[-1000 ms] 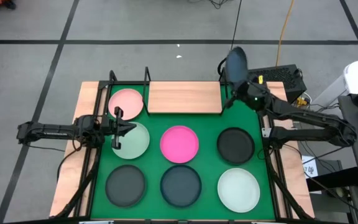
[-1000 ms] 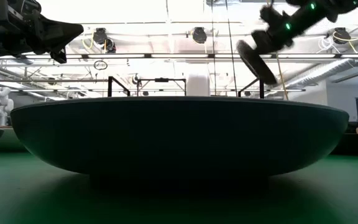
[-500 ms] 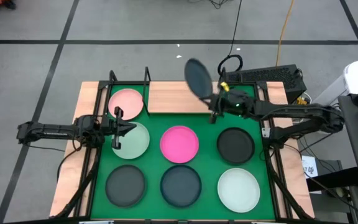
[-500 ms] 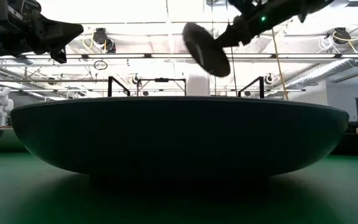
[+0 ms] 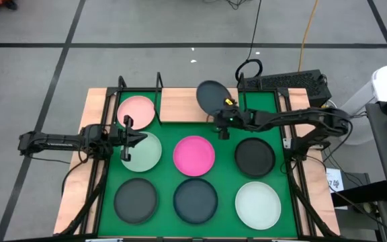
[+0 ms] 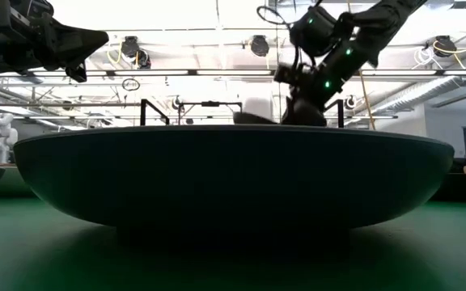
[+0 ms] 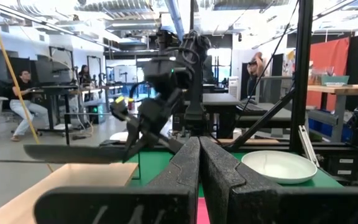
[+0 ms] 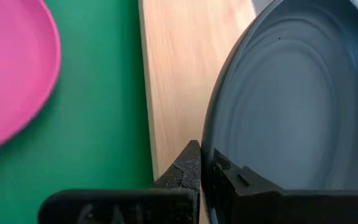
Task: Place and stack plates onto a shelf
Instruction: Put the top dark blue plate on the shelf, then stack the light green plate on top of the dark blue plate on the shelf
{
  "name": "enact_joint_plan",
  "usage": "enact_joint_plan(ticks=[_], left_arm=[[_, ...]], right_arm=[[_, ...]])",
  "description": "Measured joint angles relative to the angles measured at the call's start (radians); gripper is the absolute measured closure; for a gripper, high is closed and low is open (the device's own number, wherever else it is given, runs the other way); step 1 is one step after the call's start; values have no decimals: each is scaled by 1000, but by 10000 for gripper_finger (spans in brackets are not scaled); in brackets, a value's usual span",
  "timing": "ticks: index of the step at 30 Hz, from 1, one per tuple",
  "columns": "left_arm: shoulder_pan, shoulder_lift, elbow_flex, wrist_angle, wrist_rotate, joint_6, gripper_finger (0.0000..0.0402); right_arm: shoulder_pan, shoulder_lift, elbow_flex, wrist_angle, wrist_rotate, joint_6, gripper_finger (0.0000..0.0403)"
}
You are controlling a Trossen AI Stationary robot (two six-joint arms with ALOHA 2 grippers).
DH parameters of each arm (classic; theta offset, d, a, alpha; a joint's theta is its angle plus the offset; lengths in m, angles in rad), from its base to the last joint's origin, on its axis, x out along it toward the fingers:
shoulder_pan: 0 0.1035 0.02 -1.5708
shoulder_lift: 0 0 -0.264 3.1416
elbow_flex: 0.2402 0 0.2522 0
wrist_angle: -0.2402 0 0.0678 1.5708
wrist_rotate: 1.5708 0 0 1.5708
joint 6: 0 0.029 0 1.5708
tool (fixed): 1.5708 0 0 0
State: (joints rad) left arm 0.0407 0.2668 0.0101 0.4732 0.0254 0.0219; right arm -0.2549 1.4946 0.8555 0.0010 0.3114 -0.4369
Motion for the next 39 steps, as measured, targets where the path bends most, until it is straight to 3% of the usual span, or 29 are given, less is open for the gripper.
enact_joint_plan(ticks=[21, 27, 39], left_arm=[[0, 0, 0, 0, 0, 0, 385], [0, 0, 0, 0, 0, 0, 385], [0, 0, 0, 0, 0, 0, 385]], right_arm=[[-33, 41, 0, -91, 24, 58, 381], [-32, 41, 0, -78, -28, 55, 368], [36, 8, 0, 40, -34, 47, 288]])
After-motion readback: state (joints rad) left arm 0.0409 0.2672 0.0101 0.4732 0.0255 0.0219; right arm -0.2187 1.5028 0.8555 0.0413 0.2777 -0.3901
